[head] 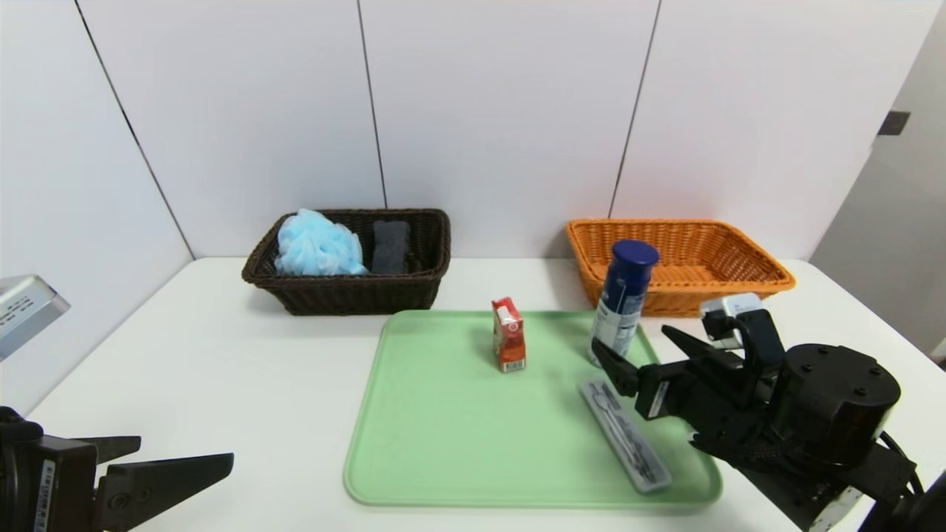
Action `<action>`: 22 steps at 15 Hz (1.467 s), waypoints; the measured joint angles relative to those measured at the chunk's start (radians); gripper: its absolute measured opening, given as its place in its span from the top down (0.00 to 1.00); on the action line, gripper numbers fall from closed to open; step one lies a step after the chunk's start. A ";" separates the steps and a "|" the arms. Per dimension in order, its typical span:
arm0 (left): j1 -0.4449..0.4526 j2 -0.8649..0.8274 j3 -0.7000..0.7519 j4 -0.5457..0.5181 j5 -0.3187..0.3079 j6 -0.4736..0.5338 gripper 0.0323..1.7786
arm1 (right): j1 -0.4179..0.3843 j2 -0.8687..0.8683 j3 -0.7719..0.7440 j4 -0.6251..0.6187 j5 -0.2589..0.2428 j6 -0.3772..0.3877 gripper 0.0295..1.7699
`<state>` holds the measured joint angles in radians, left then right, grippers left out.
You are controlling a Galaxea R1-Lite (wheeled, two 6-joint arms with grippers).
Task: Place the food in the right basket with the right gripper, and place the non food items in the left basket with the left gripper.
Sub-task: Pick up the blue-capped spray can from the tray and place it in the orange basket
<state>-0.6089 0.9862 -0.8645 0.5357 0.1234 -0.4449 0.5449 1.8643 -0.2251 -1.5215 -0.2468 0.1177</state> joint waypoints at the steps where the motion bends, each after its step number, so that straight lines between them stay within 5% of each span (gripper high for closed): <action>1: 0.000 0.000 0.000 0.000 0.000 0.000 0.05 | 0.002 0.013 -0.011 0.000 -0.002 0.001 0.03; 22: -0.001 0.021 -0.005 -0.008 -0.023 0.001 0.05 | -0.053 0.181 -0.240 0.000 -0.041 0.001 0.03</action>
<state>-0.6104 1.0072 -0.8698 0.5281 0.1004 -0.4438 0.4921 2.0455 -0.4655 -1.5211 -0.2881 0.1187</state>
